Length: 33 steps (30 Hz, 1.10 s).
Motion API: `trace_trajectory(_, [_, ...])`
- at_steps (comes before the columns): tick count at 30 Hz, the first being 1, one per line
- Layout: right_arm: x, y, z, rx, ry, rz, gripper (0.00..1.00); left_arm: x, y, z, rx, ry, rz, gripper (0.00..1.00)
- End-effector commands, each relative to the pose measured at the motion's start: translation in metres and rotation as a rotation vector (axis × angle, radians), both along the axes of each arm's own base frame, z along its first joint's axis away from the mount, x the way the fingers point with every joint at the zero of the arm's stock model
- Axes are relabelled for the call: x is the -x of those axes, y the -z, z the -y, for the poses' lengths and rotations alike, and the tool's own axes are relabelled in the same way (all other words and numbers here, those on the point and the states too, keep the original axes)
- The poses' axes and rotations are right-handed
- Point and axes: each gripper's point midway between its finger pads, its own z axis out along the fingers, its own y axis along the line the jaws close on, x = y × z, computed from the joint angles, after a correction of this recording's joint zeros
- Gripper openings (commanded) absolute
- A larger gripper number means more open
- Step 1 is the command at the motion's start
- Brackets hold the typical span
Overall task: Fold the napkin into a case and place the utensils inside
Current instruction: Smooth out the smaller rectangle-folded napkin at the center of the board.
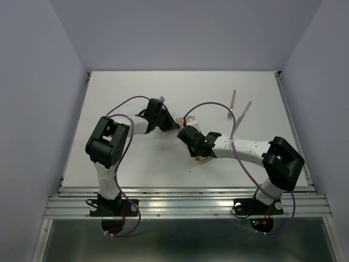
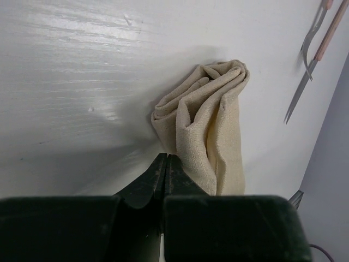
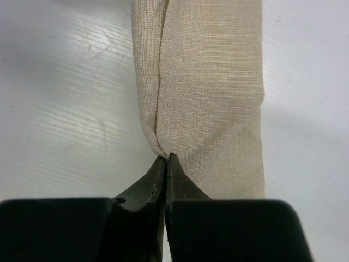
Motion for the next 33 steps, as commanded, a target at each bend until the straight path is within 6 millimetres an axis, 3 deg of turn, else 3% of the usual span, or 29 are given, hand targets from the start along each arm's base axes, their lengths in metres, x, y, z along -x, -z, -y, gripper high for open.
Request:
trace_trajectory(1, [-0.011,-0.034,-0.006,-0.088,0.037,0.111,0.01,-0.005,-0.007,0.007,0.05,0.014,0.024,0.07])
trace_trajectory(12, [-0.012,-0.042,0.002,-0.09,0.063,0.144,0.01,-0.01,-0.005,0.015,0.078,0.034,0.022,0.07])
trace_trajectory(25, [-0.022,-0.051,0.026,-0.098,0.122,0.183,0.01,-0.01,-0.027,0.019,0.138,0.036,0.075,0.07])
trace_trajectory(33, [-0.027,-0.058,0.025,-0.126,0.122,0.209,0.01,-0.012,-0.027,0.027,0.158,0.048,0.072,0.08])
